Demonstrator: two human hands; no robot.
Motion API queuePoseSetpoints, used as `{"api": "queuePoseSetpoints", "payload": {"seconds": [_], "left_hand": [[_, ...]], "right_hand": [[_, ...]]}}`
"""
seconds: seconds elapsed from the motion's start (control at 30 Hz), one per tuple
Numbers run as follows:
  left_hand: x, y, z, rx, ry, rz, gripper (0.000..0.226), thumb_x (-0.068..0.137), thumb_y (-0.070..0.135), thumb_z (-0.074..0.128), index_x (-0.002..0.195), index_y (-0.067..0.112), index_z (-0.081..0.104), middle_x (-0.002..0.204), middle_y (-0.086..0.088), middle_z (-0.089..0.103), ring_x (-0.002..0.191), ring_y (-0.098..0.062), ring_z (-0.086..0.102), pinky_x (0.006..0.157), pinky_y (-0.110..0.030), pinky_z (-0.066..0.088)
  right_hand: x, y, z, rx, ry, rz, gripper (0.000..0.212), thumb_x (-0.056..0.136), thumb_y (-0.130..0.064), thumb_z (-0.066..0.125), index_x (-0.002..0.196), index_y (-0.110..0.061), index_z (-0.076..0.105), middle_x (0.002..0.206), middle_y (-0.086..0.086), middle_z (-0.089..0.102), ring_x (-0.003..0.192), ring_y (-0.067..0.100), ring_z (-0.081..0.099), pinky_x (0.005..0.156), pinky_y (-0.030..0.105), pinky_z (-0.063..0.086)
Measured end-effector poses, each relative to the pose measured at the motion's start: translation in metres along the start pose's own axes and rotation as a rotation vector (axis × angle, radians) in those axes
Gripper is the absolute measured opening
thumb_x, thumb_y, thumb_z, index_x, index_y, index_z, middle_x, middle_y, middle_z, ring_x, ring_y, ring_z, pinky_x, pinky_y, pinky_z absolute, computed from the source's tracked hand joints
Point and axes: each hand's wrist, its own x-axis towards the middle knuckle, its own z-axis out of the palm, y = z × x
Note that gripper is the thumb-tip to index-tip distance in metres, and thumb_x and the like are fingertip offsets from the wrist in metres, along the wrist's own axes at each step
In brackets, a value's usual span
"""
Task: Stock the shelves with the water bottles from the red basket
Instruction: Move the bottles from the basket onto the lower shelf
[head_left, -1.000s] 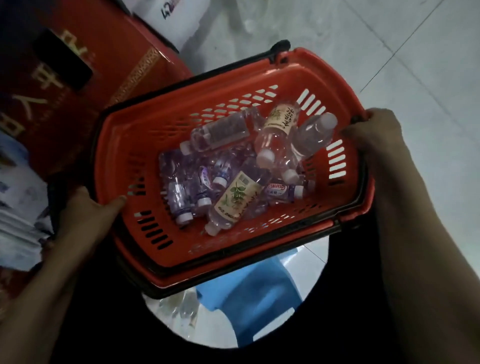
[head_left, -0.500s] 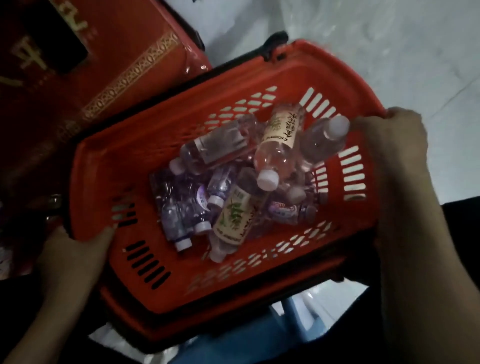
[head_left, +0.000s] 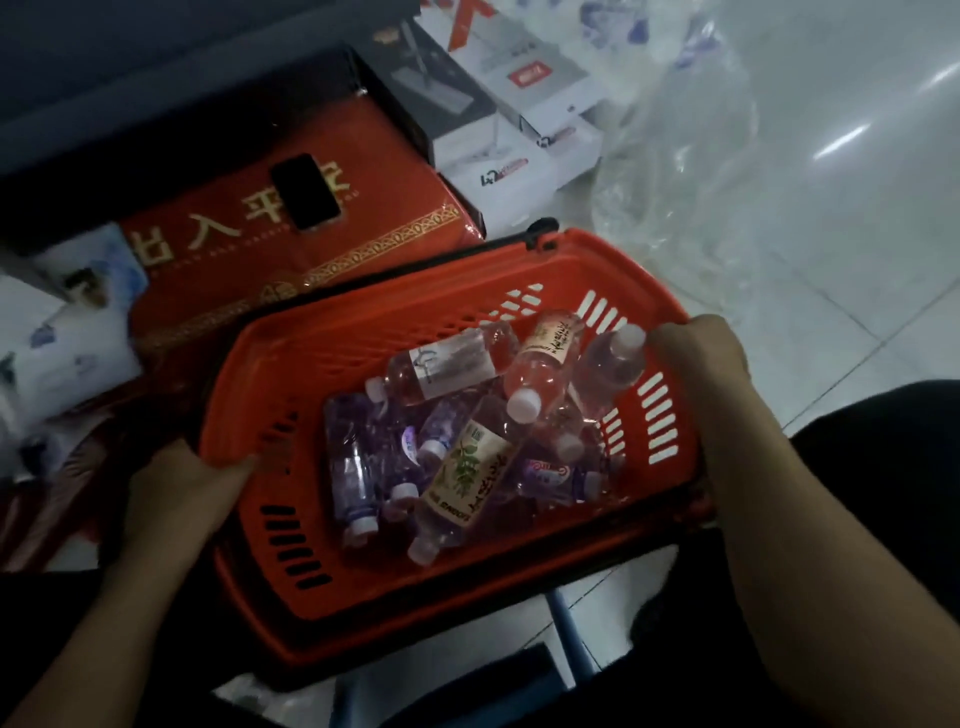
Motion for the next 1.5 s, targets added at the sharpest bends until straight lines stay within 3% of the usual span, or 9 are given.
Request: {"api": "queuePoseSetpoints", "payload": {"seconds": [0.2, 0.3, 0.47, 0.63, 0.8, 1.0, 1.1, 1.3, 1.5], "left_hand": [[-0.012, -0.019, -0.015, 0.246, 0.176, 0.152, 0.067, 0.078, 0.038, 0.070, 0.123, -0.004, 0.045, 0.118, -0.034, 0.052, 0.106, -0.051, 0.053, 0.086, -0.054, 0.049], [-0.027, 0.005, -0.010, 0.465, 0.398, 0.737, 0.054, 0.070, 0.013, 0.070, 0.121, 0.009, 0.054, 0.106, -0.023, 0.056, 0.091, -0.044, 0.055, 0.069, -0.049, 0.051], [-0.053, 0.061, 0.049, 0.847, 0.036, 1.678, 0.050, 0.044, 0.012, 0.085, 0.092, 0.024, 0.073, 0.104, -0.002, 0.072, 0.095, -0.023, 0.069, 0.073, -0.033, 0.058], [-0.047, 0.097, 0.093, 1.675, -0.047, 1.847, 0.074, 0.061, 0.035, 0.087, 0.127, 0.043, 0.054, 0.152, 0.007, 0.038, 0.139, -0.025, 0.037, 0.112, -0.040, 0.035], [-0.061, 0.125, 0.119, 1.733, -0.028, 2.031, 0.054, 0.094, 0.030, 0.051, 0.145, 0.028, 0.035, 0.159, 0.004, 0.024, 0.148, -0.028, 0.011, 0.120, -0.044, 0.011], [-0.036, 0.108, 0.097, 1.452, 0.077, 1.944, 0.058, 0.071, 0.034, 0.077, 0.125, 0.036, 0.053, 0.127, 0.002, 0.057, 0.128, -0.038, 0.047, 0.093, -0.067, 0.041], [-0.022, 0.092, 0.086, 0.905, -0.001, 1.476, 0.068, 0.061, 0.031, 0.084, 0.124, 0.036, 0.057, 0.124, -0.005, 0.058, 0.119, -0.037, 0.055, 0.093, -0.074, 0.035], [-0.028, 0.039, 0.076, -0.261, -0.252, 0.575, 0.070, 0.058, 0.032, 0.090, 0.120, 0.029, 0.057, 0.102, 0.005, 0.055, 0.090, -0.014, 0.060, 0.067, -0.015, 0.045], [-0.047, 0.034, 0.066, -1.011, -0.516, 0.152, 0.049, 0.082, 0.000, 0.071, 0.122, 0.012, 0.046, 0.097, -0.010, 0.068, 0.074, -0.021, 0.068, 0.045, -0.024, 0.051]], "right_hand": [[-0.026, -0.017, -0.006, -0.253, -0.090, -0.249, 0.057, 0.081, -0.027, 0.067, 0.132, -0.005, 0.052, 0.127, 0.022, 0.057, 0.104, 0.041, 0.064, 0.094, 0.050, 0.054], [-0.038, -0.049, -0.018, -0.499, 0.021, -0.665, 0.054, 0.089, -0.020, 0.062, 0.139, -0.012, 0.044, 0.135, 0.020, 0.047, 0.119, 0.042, 0.054, 0.099, 0.050, 0.048], [-0.047, -0.075, 0.003, -0.989, -0.371, -1.146, 0.069, 0.088, 0.001, 0.059, 0.146, -0.033, 0.041, 0.141, 0.002, 0.054, 0.121, 0.025, 0.059, 0.096, 0.036, 0.053], [-0.019, -0.051, 0.047, -1.042, -0.408, -1.174, 0.079, 0.088, 0.003, 0.058, 0.150, -0.039, 0.034, 0.148, 0.002, 0.049, 0.122, 0.024, 0.059, 0.087, 0.033, 0.056], [0.002, -0.042, 0.073, -1.109, -0.301, -1.364, 0.086, 0.086, -0.011, 0.070, 0.152, -0.038, 0.022, 0.156, 0.003, 0.036, 0.140, 0.028, 0.042, 0.103, 0.042, 0.047], [0.007, -0.055, 0.069, -0.803, -0.520, -1.219, 0.091, 0.067, -0.023, 0.087, 0.143, -0.024, 0.037, 0.127, 0.006, 0.062, 0.113, 0.027, 0.063, 0.093, 0.036, 0.052], [-0.001, -0.056, 0.069, -0.571, -0.510, -1.220, 0.088, 0.059, -0.032, 0.088, 0.135, -0.024, 0.047, 0.127, 0.000, 0.059, 0.115, 0.022, 0.055, 0.092, 0.032, 0.047], [-0.020, -0.052, 0.061, 0.009, -0.736, -0.947, 0.034, 0.074, -0.014, 0.078, 0.106, -0.018, 0.068, 0.096, 0.004, 0.074, 0.090, 0.019, 0.071, 0.089, 0.041, 0.057], [-0.053, -0.040, 0.080, 0.096, -0.954, -0.483, 0.070, 0.073, -0.048, 0.081, 0.130, -0.021, 0.052, 0.121, 0.008, 0.065, 0.112, 0.030, 0.062, 0.098, 0.054, 0.048]]}}
